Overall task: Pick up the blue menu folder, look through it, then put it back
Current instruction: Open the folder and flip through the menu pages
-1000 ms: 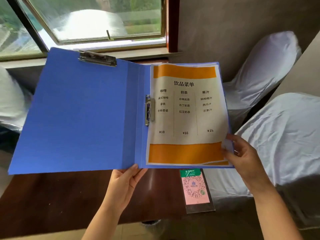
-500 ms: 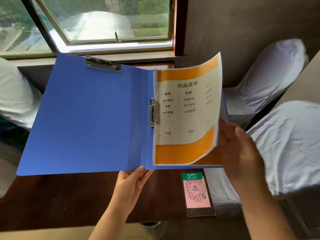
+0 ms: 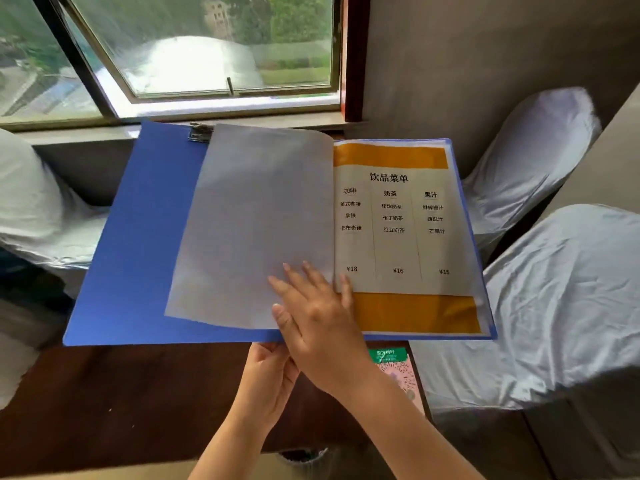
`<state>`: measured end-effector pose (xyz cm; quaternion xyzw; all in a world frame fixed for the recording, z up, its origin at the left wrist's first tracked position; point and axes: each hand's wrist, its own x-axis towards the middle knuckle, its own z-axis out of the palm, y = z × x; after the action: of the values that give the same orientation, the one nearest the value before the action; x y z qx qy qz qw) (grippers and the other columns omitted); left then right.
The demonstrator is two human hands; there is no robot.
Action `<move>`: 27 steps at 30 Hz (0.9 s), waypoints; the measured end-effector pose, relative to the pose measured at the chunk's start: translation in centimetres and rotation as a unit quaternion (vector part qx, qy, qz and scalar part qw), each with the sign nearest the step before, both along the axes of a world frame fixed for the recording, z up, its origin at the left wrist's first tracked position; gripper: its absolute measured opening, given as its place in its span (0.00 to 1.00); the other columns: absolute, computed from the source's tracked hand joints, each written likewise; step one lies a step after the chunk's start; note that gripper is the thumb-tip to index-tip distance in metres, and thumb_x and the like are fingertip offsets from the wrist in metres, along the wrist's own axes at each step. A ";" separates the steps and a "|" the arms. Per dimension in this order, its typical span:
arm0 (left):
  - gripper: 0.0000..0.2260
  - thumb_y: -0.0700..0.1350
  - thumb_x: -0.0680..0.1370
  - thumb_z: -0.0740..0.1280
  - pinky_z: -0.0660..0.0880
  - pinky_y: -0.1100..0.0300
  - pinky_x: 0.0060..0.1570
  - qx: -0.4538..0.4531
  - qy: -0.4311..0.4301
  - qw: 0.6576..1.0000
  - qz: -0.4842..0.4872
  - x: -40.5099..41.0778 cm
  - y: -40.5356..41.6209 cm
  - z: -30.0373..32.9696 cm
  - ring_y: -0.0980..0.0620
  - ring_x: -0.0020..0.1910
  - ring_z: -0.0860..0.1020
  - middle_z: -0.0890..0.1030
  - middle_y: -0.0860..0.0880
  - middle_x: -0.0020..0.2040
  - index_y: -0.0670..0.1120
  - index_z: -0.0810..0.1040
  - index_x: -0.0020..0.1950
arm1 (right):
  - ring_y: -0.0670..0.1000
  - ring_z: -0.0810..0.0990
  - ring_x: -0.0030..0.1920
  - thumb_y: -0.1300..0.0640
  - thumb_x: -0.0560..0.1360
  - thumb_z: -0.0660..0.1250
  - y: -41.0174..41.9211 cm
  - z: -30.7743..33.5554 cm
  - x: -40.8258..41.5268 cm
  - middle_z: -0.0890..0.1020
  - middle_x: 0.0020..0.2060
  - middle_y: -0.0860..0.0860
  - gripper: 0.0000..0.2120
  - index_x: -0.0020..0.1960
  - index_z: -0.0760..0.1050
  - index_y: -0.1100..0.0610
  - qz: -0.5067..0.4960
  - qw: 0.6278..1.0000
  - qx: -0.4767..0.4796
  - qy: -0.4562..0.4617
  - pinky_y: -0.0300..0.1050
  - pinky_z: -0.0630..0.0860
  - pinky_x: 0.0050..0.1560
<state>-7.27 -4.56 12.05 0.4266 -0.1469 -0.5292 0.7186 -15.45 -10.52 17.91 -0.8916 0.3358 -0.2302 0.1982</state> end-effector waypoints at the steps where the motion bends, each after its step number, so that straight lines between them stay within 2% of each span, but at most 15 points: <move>1: 0.07 0.33 0.76 0.57 0.79 0.63 0.29 -0.002 0.001 1.000 -0.003 0.1 0.0 0.1 0.52 0.33 0.83 0.84 0.44 0.34 0.35 0.75 0.49 | 0.48 0.52 0.75 0.46 0.80 0.49 -0.1 0.0 0.0 0.61 0.74 0.48 0.21 0.71 0.60 0.47 0.016 1.000 0.004 0.013 0.60 0.41 0.74; 3: 0.07 0.33 0.74 0.60 0.80 0.62 0.31 -0.012 0.018 1.000 -0.004 0.2 -0.1 0.3 0.51 0.35 0.84 0.85 0.44 0.35 0.36 0.75 0.49 | 0.48 0.57 0.74 0.49 0.80 0.52 -0.2 0.4 -0.6 0.63 0.73 0.50 0.20 0.71 0.61 0.49 0.052 0.999 0.011 -0.009 0.56 0.44 0.74; 5: 0.13 0.33 0.69 0.62 0.81 0.59 0.36 -0.025 0.047 0.999 0.006 0.4 -0.3 0.5 0.47 0.42 0.84 0.85 0.42 0.41 0.38 0.74 0.53 | 0.48 0.64 0.71 0.50 0.79 0.55 -0.7 1.2 -2.4 0.68 0.71 0.51 0.19 0.69 0.65 0.51 0.036 0.994 0.021 -0.098 0.53 0.54 0.73; 7: 0.18 0.32 0.68 0.63 0.81 0.56 0.38 -0.024 0.071 0.997 0.009 0.9 -0.4 0.5 0.44 0.47 0.83 0.85 0.42 0.46 0.42 0.74 0.57 | 0.49 0.67 0.69 0.51 0.77 0.56 -2.1 1.6 -5.3 0.71 0.68 0.53 0.19 0.67 0.68 0.53 -0.066 0.985 -0.027 -0.159 0.54 0.62 0.70; 9: 0.18 0.32 0.67 0.64 0.81 0.55 0.37 -0.019 0.076 0.997 0.000 1.4 -0.6 0.4 0.42 0.48 0.83 0.85 0.42 0.46 0.44 0.75 0.56 | 0.56 0.66 0.68 0.53 0.76 0.61 -3.9 1.4 -9.2 0.70 0.68 0.59 0.20 0.67 0.68 0.54 -0.205 0.963 -0.096 -0.147 0.55 0.66 0.66; 10: 0.18 0.32 0.67 0.64 0.81 0.55 0.37 -0.018 0.075 0.997 -0.005 1.6 -0.7 0.4 0.42 0.48 0.83 0.85 0.42 0.46 0.44 0.75 0.55 | 0.59 0.64 0.68 0.55 0.75 0.64 -4.9 1.1 -11.2 0.67 0.69 0.61 0.22 0.68 0.66 0.53 -0.263 0.952 -0.084 -0.131 0.58 0.67 0.65; 11: 0.18 0.32 0.67 0.64 0.81 0.55 0.37 -0.016 0.075 0.997 -0.007 1.8 -0.8 0.5 0.42 0.49 0.83 0.85 0.42 0.46 0.44 0.75 0.55 | 0.60 0.63 0.69 0.57 0.74 0.67 -5.7 0.8 -13.0 0.64 0.70 0.61 0.26 0.70 0.63 0.51 -0.296 0.947 -0.024 -0.121 0.59 0.68 0.63; 13: 0.18 0.32 0.67 0.64 0.81 0.55 0.38 -0.021 0.071 0.997 -0.010 2.0 -1.2 0.4 0.43 0.49 0.83 0.85 0.43 0.47 0.45 0.76 0.55 | 0.55 0.68 0.66 0.58 0.74 0.68 -6.6 0.3 -16.1 0.65 0.69 0.55 0.31 0.71 0.58 0.42 -0.274 0.936 0.170 -0.141 0.55 0.72 0.58; 14: 0.18 0.32 0.68 0.63 0.81 0.56 0.39 -0.025 0.066 0.997 -0.013 2.0 -1.4 0.5 0.43 0.49 0.83 0.85 0.44 0.47 0.45 0.76 0.54 | 0.51 0.73 0.61 0.58 0.73 0.68 -6.8 0.1 -17.2 0.70 0.66 0.52 0.30 0.69 0.60 0.38 -0.234 0.924 0.247 -0.171 0.50 0.74 0.55; 15: 0.17 0.32 0.68 0.63 0.81 0.56 0.39 -0.028 0.060 0.998 -0.017 2.0 -1.5 0.5 0.44 0.49 0.83 0.85 0.44 0.47 0.45 0.76 0.54 | 0.47 0.78 0.57 0.59 0.73 0.68 -6.9 -0.2 -18.3 0.74 0.62 0.48 0.28 0.65 0.64 0.35 -0.195 0.918 0.283 -0.197 0.44 0.77 0.51; 17: 0.17 0.32 0.67 0.63 0.81 0.57 0.39 -0.027 0.054 0.998 -0.020 2.0 -1.8 0.5 0.45 0.48 0.83 0.85 0.44 0.46 0.45 0.77 0.53 | 0.42 0.82 0.51 0.60 0.70 0.69 -7.2 -0.6 -19.8 0.81 0.53 0.42 0.25 0.58 0.72 0.33 -0.157 0.921 0.283 -0.218 0.35 0.79 0.43; 19: 0.18 0.31 0.66 0.64 0.81 0.56 0.38 -0.021 0.061 0.998 -0.018 2.1 -1.9 0.5 0.44 0.48 0.83 0.86 0.44 0.45 0.45 0.75 0.54 | 0.41 0.82 0.50 0.59 0.67 0.69 -7.4 -0.8 -20.4 0.84 0.49 0.40 0.22 0.54 0.77 0.36 -0.146 0.920 0.280 -0.234 0.32 0.79 0.43; 23: 0.18 0.32 0.66 0.64 0.81 0.56 0.37 -0.024 0.067 0.997 -0.020 2.4 -2.3 0.5 0.45 0.47 0.83 0.86 0.45 0.43 0.45 0.75 0.53 | 0.41 0.83 0.47 0.63 0.69 0.70 -7.8 -1.3 -20.4 0.85 0.46 0.38 0.20 0.51 0.80 0.38 -0.159 0.922 0.248 -0.250 0.30 0.78 0.43; 27: 0.18 0.31 0.67 0.64 0.81 0.56 0.37 -0.026 0.069 0.997 -0.028 2.2 -2.7 0.5 0.44 0.47 0.83 0.86 0.45 0.43 0.45 0.75 0.54 | 0.38 0.81 0.40 0.63 0.71 0.70 -8.1 -0.8 -19.8 0.84 0.37 0.36 0.14 0.40 0.80 0.43 -0.220 0.930 0.168 -0.242 0.25 0.76 0.37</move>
<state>-5.05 -7.29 12.57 0.3656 -0.1228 -0.5734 0.7228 -35.24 -18.60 17.11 -0.6666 0.4989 -0.4169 0.3647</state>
